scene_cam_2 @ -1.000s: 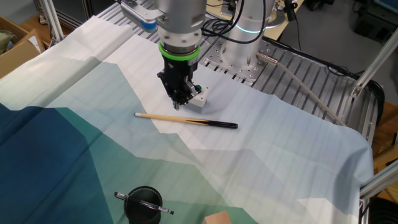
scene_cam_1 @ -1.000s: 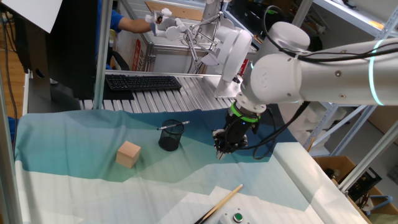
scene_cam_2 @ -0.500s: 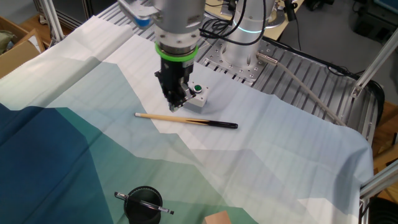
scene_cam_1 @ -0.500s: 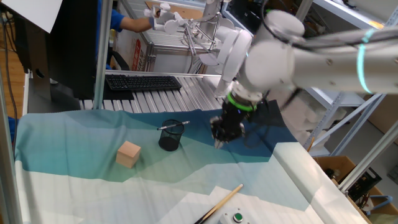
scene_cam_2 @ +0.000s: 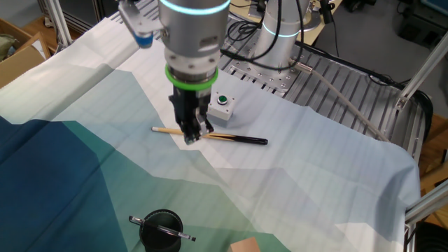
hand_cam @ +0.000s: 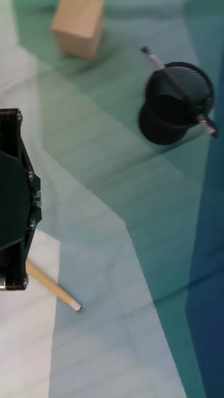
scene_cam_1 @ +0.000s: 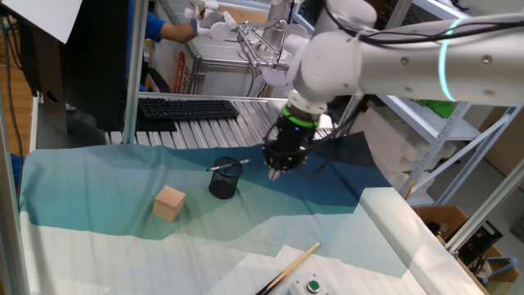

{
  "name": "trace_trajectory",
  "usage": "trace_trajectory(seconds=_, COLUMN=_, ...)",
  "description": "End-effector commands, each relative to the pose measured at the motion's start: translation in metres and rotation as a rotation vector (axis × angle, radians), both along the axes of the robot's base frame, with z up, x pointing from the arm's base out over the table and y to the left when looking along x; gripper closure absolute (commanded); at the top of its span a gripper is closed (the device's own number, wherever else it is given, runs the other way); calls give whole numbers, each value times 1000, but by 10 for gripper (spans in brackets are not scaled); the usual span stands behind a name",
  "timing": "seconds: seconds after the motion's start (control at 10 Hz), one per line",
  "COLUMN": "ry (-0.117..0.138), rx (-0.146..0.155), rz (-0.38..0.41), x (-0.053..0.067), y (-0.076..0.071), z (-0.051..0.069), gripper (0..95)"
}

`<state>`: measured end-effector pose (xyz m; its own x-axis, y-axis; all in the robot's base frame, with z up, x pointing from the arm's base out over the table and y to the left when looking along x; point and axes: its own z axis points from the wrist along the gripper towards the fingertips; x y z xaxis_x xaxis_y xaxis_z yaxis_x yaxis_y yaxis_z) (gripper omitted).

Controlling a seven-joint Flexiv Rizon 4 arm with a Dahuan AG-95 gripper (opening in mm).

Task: Put the pen into the pen holder

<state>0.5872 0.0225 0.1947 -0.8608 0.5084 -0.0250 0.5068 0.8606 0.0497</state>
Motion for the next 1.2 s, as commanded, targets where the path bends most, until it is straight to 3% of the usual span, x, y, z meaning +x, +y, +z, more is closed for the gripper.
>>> trace_trajectory(seconds=0.1, ry=0, rx=1, rz=-20, x=1, y=4, z=-8, gripper=950)
trace_trajectory(seconds=0.7, ry=1, rx=-5, rz=-116, x=5, y=10, z=-26, gripper=950)
trace_trajectory(seconds=0.8, ry=1, rx=-40, rz=-127, x=6, y=11, z=-32, gripper=950)
trace_trajectory(seconds=0.9, ry=-2, rx=-47, rz=-153, x=7, y=13, z=-40, gripper=950)
trace_trajectory(seconds=1.2, ry=14, rx=-21, rz=-208, x=7, y=14, z=-42, gripper=950)
